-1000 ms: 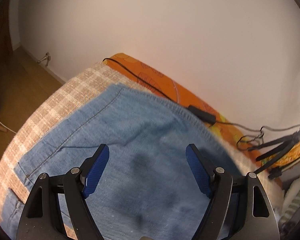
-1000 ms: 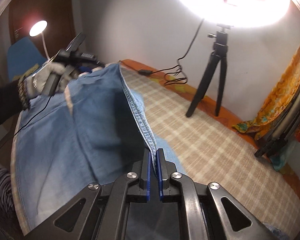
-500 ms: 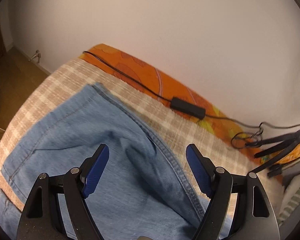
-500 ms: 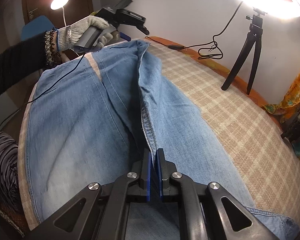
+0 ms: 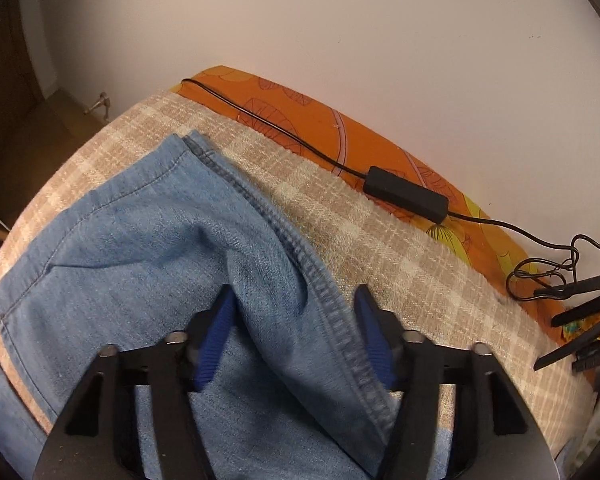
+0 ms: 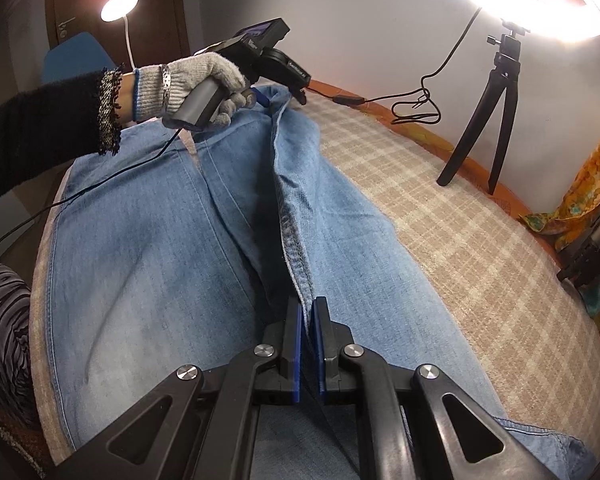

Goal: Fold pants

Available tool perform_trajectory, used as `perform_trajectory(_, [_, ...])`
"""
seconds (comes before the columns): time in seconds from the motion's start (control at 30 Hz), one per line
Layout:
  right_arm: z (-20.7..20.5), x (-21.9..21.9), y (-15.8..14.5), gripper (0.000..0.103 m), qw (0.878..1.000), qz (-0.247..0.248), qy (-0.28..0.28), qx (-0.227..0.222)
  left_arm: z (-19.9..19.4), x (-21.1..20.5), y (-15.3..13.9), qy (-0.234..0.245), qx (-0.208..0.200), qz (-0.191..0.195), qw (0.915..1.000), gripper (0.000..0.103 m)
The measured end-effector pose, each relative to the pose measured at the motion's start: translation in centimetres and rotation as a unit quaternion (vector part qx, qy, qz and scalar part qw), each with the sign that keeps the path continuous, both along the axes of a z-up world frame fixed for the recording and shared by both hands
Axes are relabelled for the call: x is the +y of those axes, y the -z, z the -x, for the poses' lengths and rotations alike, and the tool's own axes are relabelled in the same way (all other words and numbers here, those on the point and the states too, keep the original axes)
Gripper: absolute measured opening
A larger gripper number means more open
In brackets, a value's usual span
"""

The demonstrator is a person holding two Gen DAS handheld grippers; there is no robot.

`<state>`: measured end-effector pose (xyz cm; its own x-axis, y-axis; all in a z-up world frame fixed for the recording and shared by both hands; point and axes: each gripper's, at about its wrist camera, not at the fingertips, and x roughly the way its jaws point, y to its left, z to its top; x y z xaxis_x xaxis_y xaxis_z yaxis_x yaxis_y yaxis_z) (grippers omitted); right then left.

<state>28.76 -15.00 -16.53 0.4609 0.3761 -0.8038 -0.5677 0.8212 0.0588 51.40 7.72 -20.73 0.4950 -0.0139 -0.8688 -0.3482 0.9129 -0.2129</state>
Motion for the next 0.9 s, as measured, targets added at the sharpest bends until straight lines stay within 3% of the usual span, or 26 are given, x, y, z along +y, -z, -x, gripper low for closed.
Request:
perform_trajectory(0.07, [-0.1,-0.1,-0.1,0.003,1.0,0.0,0.006,-0.003,0.3,0.1,0.1,0.006,-0.013,0.003,0.9999,0.024])
perform_trajectory(0.17, [-0.2,-0.2,-0.4,0.003,1.0,0.004,0.01,-0.01,1.2,0.8,0.1,0.003,-0.032,0.006,0.9995,0.01])
perform_trajectory(0.3, [-0.5,-0.5,-1.1,0.003,0.999,0.008,0.024,-0.022,2.6,2.4,-0.1,-0.004,-0.062,0.05,0.9968,0.005])
perform_trajectory(0.53, [-0.7,-1.4,-2.8,0.003,0.998,0.009,0.051,-0.046,6.2,3.7,-2.9,0.005,-0.109,0.05,0.9928,0.005])
perform_trajectory(0.9, [2.9,-0.8,-5.7,0.003,0.997,0.01,0.048,-0.054,13.7,5.3,-6.9,-0.004,-0.162,0.058,0.9851,0.005])
